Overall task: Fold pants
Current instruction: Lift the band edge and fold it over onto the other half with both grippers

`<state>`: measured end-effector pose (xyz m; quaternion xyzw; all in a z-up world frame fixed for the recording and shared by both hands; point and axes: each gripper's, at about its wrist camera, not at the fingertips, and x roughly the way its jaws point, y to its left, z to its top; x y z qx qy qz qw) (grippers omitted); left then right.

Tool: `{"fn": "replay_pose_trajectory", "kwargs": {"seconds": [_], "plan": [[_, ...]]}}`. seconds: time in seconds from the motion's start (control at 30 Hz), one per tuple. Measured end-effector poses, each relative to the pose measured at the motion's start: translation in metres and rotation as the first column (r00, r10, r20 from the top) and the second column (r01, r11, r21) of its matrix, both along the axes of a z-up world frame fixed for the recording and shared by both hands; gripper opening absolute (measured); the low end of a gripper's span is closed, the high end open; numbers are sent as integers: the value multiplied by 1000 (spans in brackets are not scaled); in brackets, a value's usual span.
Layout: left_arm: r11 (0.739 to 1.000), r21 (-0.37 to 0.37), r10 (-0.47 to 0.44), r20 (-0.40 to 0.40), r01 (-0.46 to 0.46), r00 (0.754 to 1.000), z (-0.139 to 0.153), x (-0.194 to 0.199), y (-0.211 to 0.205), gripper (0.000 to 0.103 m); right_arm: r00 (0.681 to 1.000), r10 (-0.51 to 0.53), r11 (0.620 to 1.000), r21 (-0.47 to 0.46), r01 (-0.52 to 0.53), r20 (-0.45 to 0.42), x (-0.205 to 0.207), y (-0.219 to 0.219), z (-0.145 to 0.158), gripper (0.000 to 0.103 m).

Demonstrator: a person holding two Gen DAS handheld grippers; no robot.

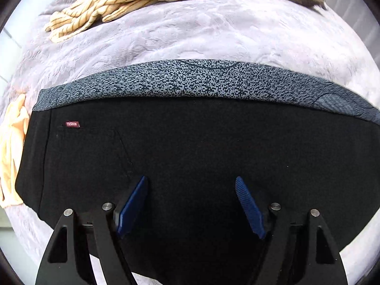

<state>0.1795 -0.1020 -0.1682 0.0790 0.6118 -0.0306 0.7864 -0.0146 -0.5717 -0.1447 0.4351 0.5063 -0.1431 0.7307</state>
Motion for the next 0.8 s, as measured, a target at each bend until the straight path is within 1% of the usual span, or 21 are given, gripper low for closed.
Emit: {"fn": "replay_pose_trajectory", "kwargs": {"seconds": [0.03,0.07,0.1,0.13,0.17,0.2,0.27,0.3,0.33,0.4,0.47,0.5,0.53,0.57,0.6,0.63,0.67,0.7,0.73,0.77,0.8], "plan": [[1000,9,-4,-13,4,1000,3,-2,1,78,998,18,1000,4,-17,-66,-3,-1,-19,12],[1000,17,-8,-34,9,999,2,-3,-1,77,998,-5,999,43,8,-66,-9,-3,-27,12],[999,34,-8,-61,10,998,7,-2,-4,77,998,-48,995,82,51,-39,-16,-7,-27,14],[999,40,-15,-66,18,998,16,-3,-7,77,997,-74,992,101,77,-26,-22,-10,-21,20],[999,25,-32,-51,34,998,26,-5,-10,77,997,-78,993,88,80,-30,-26,-10,-13,21],[998,6,-66,-17,66,998,41,-7,-18,77,997,-64,997,52,65,-31,-30,-9,-2,21],[994,-15,-109,21,109,994,54,-6,-38,77,1000,11,998,-56,-11,1,-32,1,29,23],[992,-33,-117,33,118,993,56,-2,-49,77,997,74,992,-100,-71,25,-27,9,45,24],[991,-53,-117,38,119,992,54,3,-61,77,993,115,987,-114,-110,39,-20,15,51,24],[989,-86,-118,30,120,993,43,16,-90,77,974,219,970,-120,-210,62,11,36,58,24],[991,-61,-115,21,116,993,20,29,-122,77,949,308,946,-127,-299,63,48,63,52,24],[993,-40,-108,24,109,994,10,36,-127,78,937,344,934,-123,-336,56,70,76,44,24],[995,-15,-101,46,102,994,4,39,-134,80,922,385,919,-112,-378,39,91,90,30,24],[996,10,-91,75,90,993,0,44,-137,82,912,409,908,-113,-404,19,101,97,21,24],[997,17,-79,93,78,993,-1,47,-137,88,900,434,891,-134,-433,-20,115,107,8,23],[998,10,-65,98,65,993,-2,51,-134,94,889,454,872,-173,-458,-67,129,110,-4,17],[999,-11,-47,92,48,995,-3,55,-127,95,883,463,860,-200,-469,-78,137,110,-10,15],[999,-20,-38,84,40,996,-3,59,-123,95,884,462,857,-222,-466,-71,143,104,-11,12],[999,-23,-23,77,25,997,-3,62,-118,95,892,446,861,-239,-449,-71,148,95,-8,12],[1000,-22,-17,75,19,997,-2,63,-111,95,909,410,873,-259,-413,-69,148,82,2,13],[1000,-22,-18,75,19,997,-1,62,-107,95,920,385,877,-284,-388,-68,144,73,11,19]]}}
